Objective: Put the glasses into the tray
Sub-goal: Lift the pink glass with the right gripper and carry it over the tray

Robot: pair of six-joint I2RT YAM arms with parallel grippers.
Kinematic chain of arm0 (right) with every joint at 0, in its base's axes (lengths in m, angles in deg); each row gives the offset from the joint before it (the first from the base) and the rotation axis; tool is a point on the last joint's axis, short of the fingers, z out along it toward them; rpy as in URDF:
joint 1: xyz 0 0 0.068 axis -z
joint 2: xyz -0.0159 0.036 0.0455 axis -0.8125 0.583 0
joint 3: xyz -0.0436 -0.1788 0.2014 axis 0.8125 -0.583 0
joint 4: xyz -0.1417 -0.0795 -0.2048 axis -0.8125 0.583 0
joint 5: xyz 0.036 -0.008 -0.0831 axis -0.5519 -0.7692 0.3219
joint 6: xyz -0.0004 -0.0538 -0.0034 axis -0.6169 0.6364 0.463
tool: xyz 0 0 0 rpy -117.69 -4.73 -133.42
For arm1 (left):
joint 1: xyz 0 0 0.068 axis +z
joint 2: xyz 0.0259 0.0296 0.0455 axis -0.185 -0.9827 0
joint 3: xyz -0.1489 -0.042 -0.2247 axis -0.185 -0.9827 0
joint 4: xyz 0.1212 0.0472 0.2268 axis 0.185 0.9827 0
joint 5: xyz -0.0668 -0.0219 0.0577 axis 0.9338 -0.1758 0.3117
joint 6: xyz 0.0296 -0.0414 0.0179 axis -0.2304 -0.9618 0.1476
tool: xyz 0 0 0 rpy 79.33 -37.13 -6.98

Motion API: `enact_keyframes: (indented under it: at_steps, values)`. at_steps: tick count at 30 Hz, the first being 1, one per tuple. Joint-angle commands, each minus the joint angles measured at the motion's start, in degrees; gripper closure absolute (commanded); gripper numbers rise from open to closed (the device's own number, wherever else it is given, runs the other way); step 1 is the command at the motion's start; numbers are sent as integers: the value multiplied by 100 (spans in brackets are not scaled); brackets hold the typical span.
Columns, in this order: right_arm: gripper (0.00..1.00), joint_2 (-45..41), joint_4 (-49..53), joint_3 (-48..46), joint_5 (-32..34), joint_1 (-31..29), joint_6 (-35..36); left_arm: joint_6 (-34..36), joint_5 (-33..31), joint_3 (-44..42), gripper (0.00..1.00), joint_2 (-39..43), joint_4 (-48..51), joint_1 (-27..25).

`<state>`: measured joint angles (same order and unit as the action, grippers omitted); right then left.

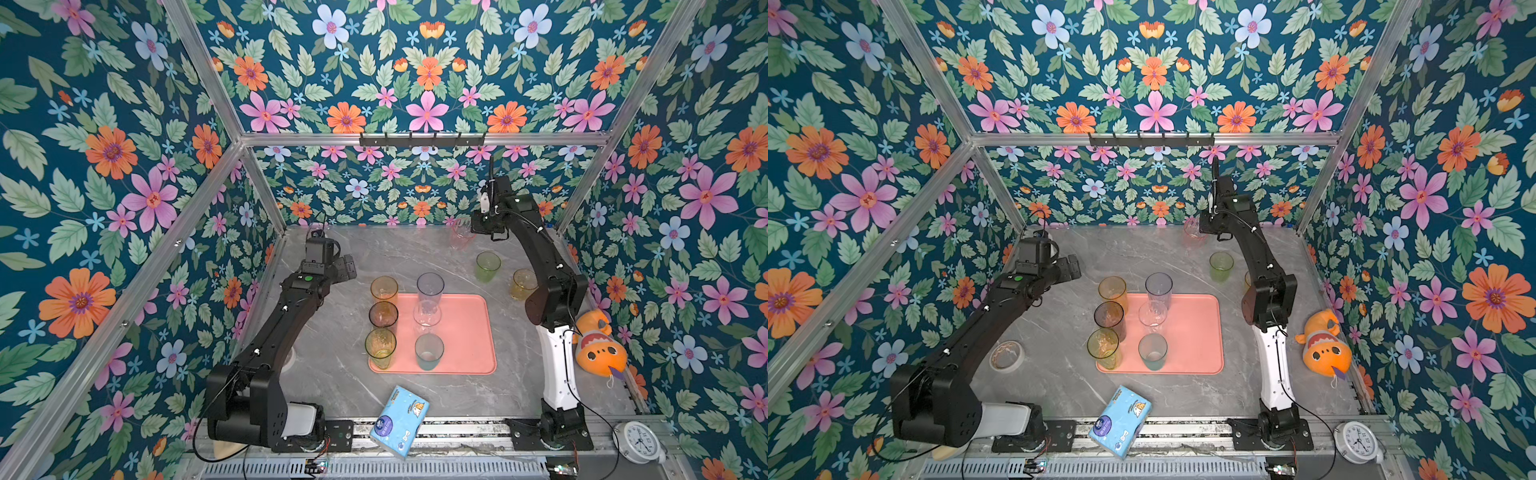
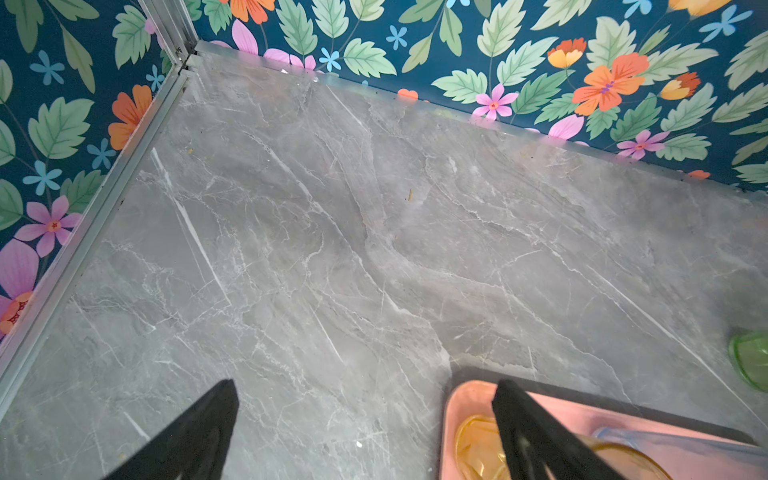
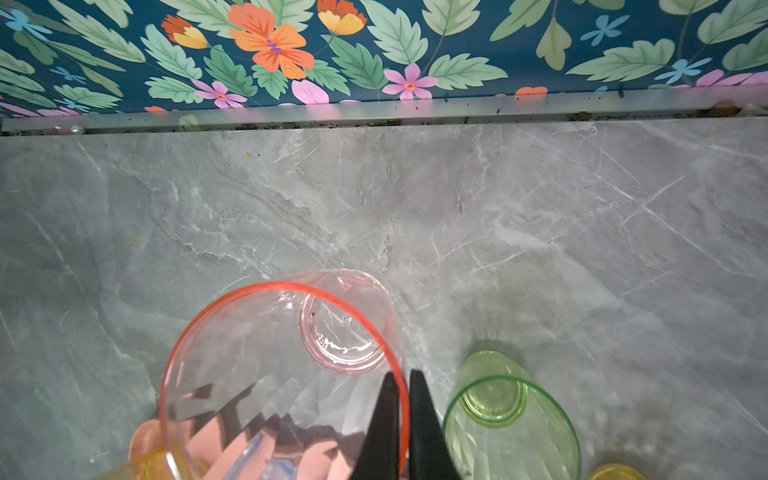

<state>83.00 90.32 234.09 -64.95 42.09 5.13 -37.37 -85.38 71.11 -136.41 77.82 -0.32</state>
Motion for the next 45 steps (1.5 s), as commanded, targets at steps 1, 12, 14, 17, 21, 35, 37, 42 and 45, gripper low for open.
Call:
enact_keyframes:
  at_steps: [1, 12, 14, 17, 21, 35, 37, 42, 45]
  values:
    - [100, -320, 294, -184, 98, -49, 100, -33, 2, -8, 1, 37, -59, 10]
    - [100, -1998, -407, -2243, 403, -395, 33, -51, -34, -178, 1, 74, -122, 8]
    - [100, -2283, -507, -2612, 431, -457, 6, -46, -42, -209, 1, 77, -139, 9]
    - [100, -2747, -706, -3194, 466, -554, -79, -57, -25, -245, 1, 94, -180, 8]
    - [100, -3249, -848, -3832, 577, -700, -151, -52, -8, -249, 1, 56, -205, 8]
    - [100, -4524, -1383, -5767, 792, -1252, -380, -95, 78, -196, 1, -80, -281, 8]
    - [100, -4649, -1517, -6063, 844, -1389, -419, -96, 85, -201, 1, -79, -273, 9]
    - [100, -4673, -1611, -6459, 858, -1587, -532, -94, 73, -196, 1, -76, -261, 8]
    - [100, -4670, -1661, -6590, 862, -1595, -581, -103, 88, -203, 1, -64, -250, 9]
